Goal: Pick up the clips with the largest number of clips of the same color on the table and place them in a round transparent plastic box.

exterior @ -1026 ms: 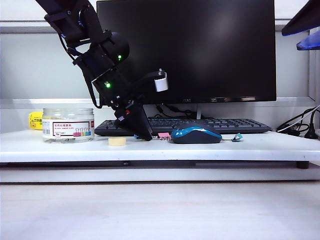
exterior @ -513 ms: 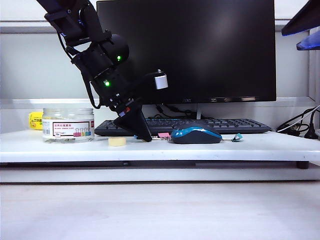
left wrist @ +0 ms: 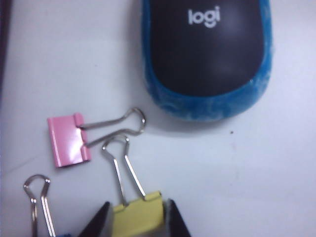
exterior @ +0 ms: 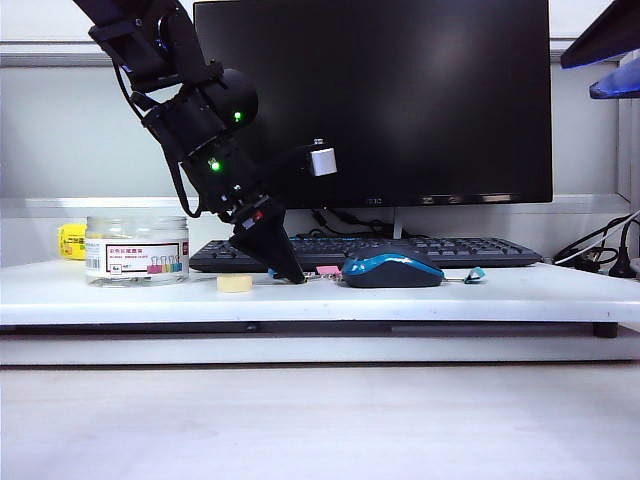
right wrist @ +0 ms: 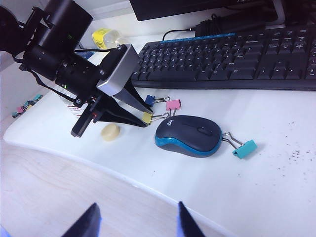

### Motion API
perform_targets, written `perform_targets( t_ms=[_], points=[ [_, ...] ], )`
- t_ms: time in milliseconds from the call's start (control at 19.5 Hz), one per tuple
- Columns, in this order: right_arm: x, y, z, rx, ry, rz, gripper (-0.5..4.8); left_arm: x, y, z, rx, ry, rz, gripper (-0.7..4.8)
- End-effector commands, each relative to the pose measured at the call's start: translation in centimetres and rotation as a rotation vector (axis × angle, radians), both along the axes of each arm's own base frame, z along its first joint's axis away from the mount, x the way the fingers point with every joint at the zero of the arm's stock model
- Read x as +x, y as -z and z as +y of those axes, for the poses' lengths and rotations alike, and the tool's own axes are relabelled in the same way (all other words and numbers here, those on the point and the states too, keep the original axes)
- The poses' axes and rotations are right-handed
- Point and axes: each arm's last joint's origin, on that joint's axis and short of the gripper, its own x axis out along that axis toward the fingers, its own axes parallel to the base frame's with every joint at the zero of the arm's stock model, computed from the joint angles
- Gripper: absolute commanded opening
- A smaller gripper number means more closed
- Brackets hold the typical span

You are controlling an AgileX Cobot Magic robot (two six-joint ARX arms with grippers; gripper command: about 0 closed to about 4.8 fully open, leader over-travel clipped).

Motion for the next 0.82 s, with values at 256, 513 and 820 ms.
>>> perform_targets(
  t_ms=[256,513,820],
  points=[
    [0.0,-0.4,0.0,0.010,-0.005,-0.027,2.02,-0.4,0.9,0.2,0.048,-0.038,0.058,0.79],
    [0.0,-0.4,0.0,0.010,-0.005,-0.027,2.02,-0.9,-3.2,0.4,-0.034,-0.062,-0.057,0.79],
    [0.0,-0.4,0.0,0.010,-0.005,-0.028,2.02,-1.8,-6.3,0.9,-0.088,-0.106,-0.109,0.80]
  ],
)
